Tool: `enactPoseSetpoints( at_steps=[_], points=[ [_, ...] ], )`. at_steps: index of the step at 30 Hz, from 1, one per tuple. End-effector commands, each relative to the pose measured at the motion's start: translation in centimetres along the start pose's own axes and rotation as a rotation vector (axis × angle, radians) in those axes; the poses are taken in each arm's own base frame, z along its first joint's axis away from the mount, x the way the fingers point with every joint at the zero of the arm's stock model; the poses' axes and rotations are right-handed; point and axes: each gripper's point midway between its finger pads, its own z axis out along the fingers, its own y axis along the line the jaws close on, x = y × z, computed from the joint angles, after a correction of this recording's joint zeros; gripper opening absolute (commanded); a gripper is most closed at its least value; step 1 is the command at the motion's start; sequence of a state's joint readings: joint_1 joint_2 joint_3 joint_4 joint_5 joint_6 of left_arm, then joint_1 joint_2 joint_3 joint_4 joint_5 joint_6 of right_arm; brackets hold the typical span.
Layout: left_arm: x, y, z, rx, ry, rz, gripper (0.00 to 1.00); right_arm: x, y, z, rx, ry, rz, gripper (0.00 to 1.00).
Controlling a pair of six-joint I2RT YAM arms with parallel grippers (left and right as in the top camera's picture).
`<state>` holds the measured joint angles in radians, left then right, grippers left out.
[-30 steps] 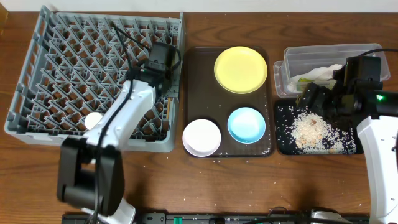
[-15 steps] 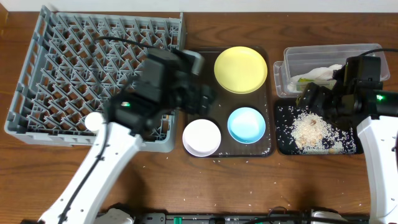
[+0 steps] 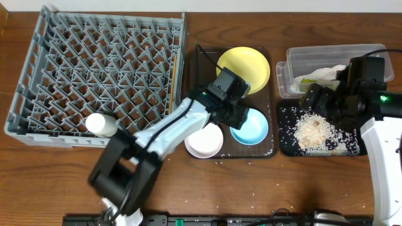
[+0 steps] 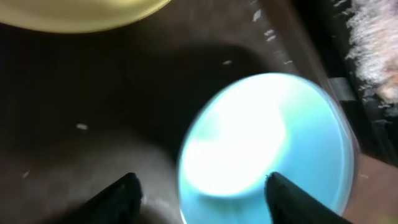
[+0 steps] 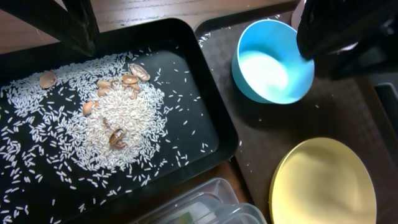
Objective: Sort waste into correct bins and load items into the dishwasher
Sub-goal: 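Reach the left gripper to the light-blue bowl and grasp its rim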
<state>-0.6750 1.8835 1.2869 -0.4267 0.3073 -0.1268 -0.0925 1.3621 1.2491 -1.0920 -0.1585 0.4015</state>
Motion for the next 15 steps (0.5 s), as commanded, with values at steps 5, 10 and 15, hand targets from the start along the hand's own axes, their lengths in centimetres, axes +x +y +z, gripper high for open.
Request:
enactPoseSetpoints(
  at_steps=[5,10,15],
  points=[
    [2.4,1.5,4.3,-0.027,0.099,-0.015,0.40,-0.4,0.2,-0.7,-0.011,-0.022,-0.009,0.99],
    [2.5,1.8,5.1,-0.027,0.099,-0.019,0.08,-0.4,0.2,-0.7,-0.011,-0.022,-0.009,0.99],
    [1.1,1.3,3.9,-0.025,0.078,-0.025,0.07,-0.4,0.2,-0.7,-0.011,-0.022,-0.009,0.99]
  ],
)
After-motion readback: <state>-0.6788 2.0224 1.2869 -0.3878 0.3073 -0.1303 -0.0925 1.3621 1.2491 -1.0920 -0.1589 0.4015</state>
